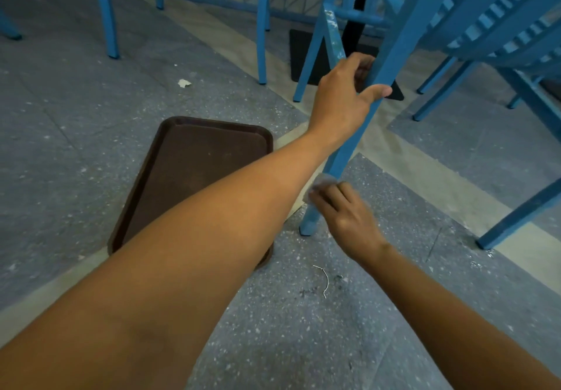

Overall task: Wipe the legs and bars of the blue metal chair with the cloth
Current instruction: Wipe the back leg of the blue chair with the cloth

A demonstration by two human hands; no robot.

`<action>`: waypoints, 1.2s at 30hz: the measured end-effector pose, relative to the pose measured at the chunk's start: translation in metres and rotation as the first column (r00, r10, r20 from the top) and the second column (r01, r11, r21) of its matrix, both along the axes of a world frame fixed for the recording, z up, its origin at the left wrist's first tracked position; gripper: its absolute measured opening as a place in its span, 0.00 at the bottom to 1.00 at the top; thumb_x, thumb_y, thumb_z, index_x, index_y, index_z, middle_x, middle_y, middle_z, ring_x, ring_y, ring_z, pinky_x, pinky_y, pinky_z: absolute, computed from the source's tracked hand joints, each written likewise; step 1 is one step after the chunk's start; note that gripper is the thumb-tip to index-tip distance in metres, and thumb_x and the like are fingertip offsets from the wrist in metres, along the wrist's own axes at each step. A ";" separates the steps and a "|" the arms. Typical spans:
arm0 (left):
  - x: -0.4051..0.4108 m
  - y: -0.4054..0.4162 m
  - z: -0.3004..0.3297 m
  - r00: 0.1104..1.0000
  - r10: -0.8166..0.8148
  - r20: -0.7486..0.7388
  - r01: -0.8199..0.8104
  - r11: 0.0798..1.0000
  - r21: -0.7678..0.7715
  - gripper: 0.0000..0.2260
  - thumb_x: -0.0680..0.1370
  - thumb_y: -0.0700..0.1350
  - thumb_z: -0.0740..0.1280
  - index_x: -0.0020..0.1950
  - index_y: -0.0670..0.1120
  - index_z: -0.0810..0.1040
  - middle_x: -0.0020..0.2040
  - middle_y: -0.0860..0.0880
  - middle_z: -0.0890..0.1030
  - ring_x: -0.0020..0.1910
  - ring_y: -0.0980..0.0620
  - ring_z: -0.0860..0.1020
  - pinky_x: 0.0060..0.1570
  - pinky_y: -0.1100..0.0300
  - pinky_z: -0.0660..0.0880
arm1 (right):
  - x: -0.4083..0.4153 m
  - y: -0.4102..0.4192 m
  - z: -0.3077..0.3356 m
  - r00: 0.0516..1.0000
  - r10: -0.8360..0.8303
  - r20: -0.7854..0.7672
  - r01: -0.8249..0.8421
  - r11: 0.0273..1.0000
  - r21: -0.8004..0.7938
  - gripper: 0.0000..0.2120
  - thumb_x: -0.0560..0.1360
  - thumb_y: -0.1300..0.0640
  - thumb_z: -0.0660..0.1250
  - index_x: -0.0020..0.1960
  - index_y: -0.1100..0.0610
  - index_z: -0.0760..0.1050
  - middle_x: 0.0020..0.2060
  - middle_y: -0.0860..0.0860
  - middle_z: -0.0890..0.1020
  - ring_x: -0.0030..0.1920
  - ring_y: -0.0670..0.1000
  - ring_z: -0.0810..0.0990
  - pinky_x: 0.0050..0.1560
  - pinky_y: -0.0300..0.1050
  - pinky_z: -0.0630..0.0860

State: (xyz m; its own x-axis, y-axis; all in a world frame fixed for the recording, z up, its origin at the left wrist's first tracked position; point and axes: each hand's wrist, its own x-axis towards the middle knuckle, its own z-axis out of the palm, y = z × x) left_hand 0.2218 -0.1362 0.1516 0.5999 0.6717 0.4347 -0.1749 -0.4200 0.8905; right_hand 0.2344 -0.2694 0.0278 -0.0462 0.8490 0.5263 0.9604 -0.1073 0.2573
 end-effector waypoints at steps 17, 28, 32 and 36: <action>-0.009 0.010 -0.006 0.994 -0.106 -0.012 0.105 0.992 -0.075 0.21 0.71 0.41 0.73 0.63 0.43 0.74 0.51 0.51 0.78 0.41 0.60 0.74 0.45 0.75 0.72 | -0.012 0.044 -0.053 0.934 -0.154 0.321 0.334 0.692 -0.640 0.05 0.58 0.61 0.74 0.30 0.60 0.79 0.27 0.55 0.78 0.34 0.56 0.77 0.47 0.49 0.78; -0.017 0.014 -0.016 0.987 -0.123 -0.100 0.111 0.986 -0.122 0.13 0.69 0.42 0.74 0.53 0.44 0.80 0.42 0.55 0.80 0.40 0.59 0.76 0.49 0.63 0.76 | -0.007 0.031 -0.071 0.951 -0.010 0.309 0.211 0.751 -0.625 0.02 0.60 0.63 0.72 0.33 0.60 0.80 0.30 0.54 0.80 0.38 0.56 0.79 0.52 0.52 0.77; -0.018 0.015 -0.013 0.986 -0.132 -0.106 0.123 0.989 -0.086 0.12 0.69 0.42 0.74 0.51 0.44 0.81 0.43 0.53 0.80 0.42 0.59 0.77 0.49 0.66 0.75 | -0.010 0.022 -0.072 0.973 0.002 0.231 0.148 0.760 -0.633 0.05 0.59 0.62 0.75 0.31 0.59 0.79 0.30 0.52 0.80 0.37 0.54 0.79 0.50 0.48 0.78; -0.016 0.016 -0.014 0.985 -0.123 -0.124 0.114 0.991 -0.072 0.12 0.69 0.42 0.74 0.51 0.44 0.80 0.44 0.53 0.81 0.43 0.58 0.78 0.49 0.67 0.75 | -0.005 -0.007 -0.071 0.980 -0.197 -0.009 0.163 0.836 -0.524 0.09 0.58 0.62 0.78 0.36 0.56 0.82 0.34 0.50 0.82 0.41 0.51 0.81 0.55 0.48 0.74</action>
